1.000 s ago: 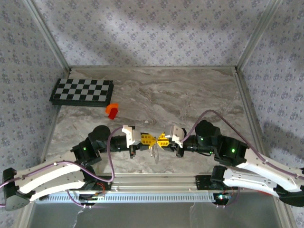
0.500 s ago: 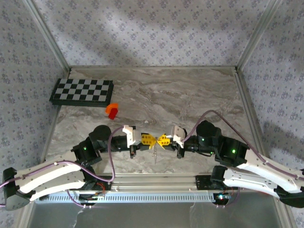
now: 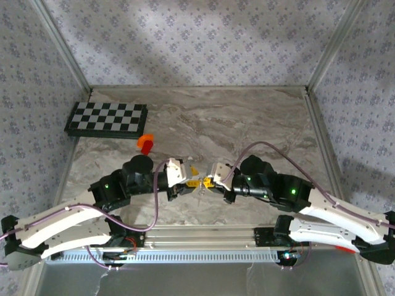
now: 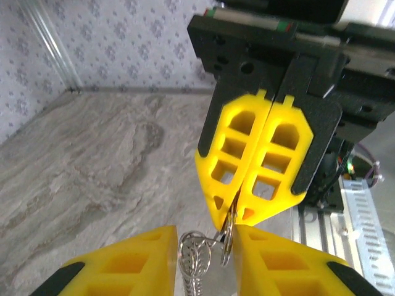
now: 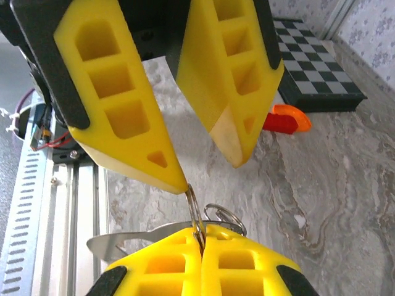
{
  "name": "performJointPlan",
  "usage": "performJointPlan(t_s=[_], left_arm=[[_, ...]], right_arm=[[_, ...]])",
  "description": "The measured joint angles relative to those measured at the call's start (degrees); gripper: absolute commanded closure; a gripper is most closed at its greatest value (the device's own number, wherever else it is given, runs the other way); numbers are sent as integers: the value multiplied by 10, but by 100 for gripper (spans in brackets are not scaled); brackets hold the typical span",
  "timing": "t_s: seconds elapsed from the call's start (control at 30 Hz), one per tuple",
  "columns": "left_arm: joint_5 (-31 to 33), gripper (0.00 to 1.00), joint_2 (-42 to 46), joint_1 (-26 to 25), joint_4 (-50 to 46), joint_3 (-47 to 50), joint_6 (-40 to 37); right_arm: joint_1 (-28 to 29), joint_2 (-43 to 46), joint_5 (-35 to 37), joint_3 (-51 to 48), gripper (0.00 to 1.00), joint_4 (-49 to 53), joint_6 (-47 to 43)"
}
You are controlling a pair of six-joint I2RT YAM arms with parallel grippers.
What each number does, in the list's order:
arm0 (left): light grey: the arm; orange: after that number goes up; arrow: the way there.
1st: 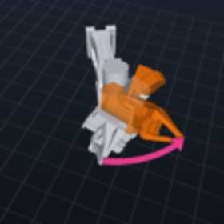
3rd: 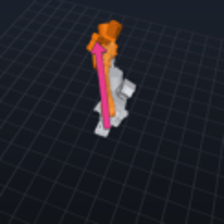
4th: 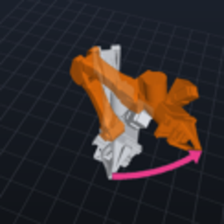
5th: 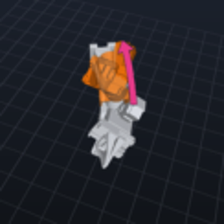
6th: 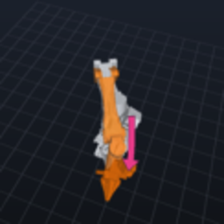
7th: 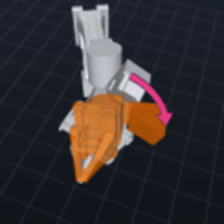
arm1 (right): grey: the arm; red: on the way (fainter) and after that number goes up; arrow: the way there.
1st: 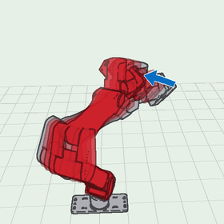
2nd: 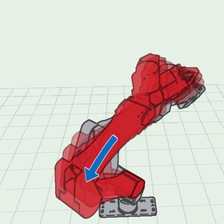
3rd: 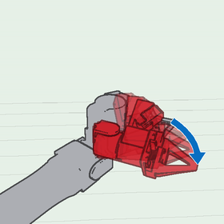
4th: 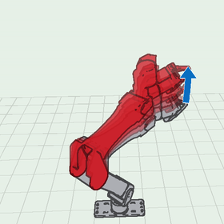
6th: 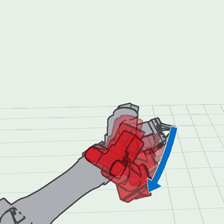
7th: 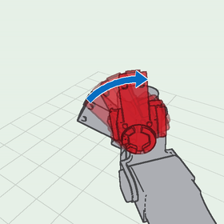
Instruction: Put the keys on the keyring
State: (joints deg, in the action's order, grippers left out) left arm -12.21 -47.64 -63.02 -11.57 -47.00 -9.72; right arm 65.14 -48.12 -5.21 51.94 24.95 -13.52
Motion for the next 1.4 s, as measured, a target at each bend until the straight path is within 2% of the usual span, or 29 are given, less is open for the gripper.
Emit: performJointPlan(t_s=[0.2,0.5,0.7,0.9,1.17,1.4], left_arm=[[10,74,-11,0,-42,-4,-14],[11,80,-12,0,-52,-5,-19],[3,100,-13,0,-50,-5,-19],[-4,100,-12,0,-47,-4,-12],[-28,100,13,0,41,38,26],[-56,100,25,0,126,59,59]], right_arm=[[0,-19,5,14,100,7,-5],[0,-40,2,20,100,10,-5],[0,-42,1,20,100,13,-5],[0,-42,1,22,100,16,-5],[-1,-24,-9,22,76,10,3],[-13,2,-27,22,75,-10,13]])
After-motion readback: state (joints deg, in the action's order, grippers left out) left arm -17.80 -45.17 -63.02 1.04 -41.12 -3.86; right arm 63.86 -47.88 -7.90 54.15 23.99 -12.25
